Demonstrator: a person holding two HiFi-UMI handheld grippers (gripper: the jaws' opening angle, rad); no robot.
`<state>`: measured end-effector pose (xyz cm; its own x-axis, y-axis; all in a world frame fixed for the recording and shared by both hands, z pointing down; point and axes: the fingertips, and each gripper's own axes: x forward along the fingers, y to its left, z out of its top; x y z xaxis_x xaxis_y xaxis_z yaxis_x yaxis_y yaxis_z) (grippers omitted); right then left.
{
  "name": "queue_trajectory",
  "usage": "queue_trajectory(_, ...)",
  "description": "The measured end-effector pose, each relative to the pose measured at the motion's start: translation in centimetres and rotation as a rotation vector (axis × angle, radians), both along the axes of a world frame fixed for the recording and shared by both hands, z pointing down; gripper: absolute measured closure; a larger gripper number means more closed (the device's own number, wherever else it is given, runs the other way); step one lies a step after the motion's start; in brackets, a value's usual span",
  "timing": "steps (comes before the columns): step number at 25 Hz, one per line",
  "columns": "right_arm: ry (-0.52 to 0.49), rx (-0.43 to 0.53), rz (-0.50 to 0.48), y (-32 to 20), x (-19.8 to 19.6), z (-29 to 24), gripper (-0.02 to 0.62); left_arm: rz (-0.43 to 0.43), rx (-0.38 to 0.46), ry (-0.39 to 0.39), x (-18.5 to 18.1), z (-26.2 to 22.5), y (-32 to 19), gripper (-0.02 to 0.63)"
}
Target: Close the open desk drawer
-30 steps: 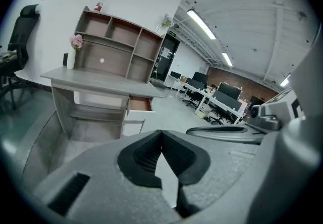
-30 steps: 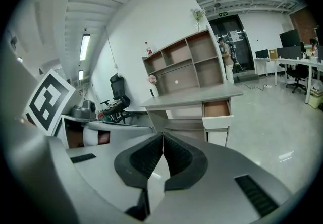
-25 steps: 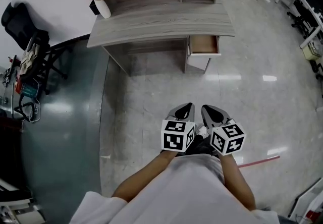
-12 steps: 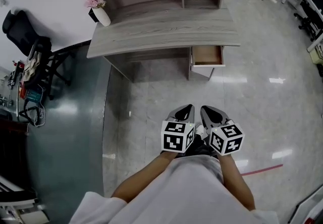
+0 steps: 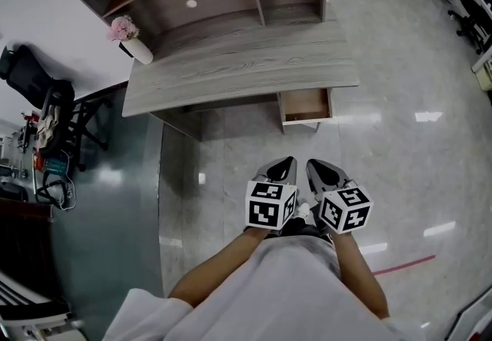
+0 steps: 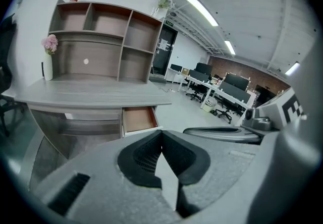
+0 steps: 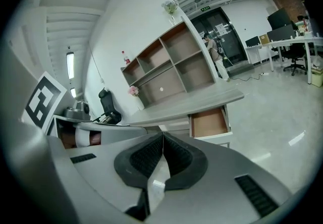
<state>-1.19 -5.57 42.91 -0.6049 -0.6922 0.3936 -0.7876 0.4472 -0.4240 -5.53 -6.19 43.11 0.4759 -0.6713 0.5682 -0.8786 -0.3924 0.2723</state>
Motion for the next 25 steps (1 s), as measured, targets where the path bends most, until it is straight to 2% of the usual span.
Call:
queue_trajectory(7, -0.080, -0.027, 0.032, -3.6, 2.5, 1.6, 0.592, 0.013, 0.028, -0.029, 1.7, -0.3, -3.8, 0.603)
queue_trajectory(14, -0.179, -0.042, 0.099, -5.9, 3.2, 3.6, 0.592, 0.046, 0.036, -0.050, 2.1, 1.2, -6.0, 0.603)
queue_trajectory(25, -0.341, -0.132, 0.245, -11.8, 2.1, 9.4, 0.592, 0.053, 0.000, -0.016, 1.2, 5.1, -12.4, 0.603)
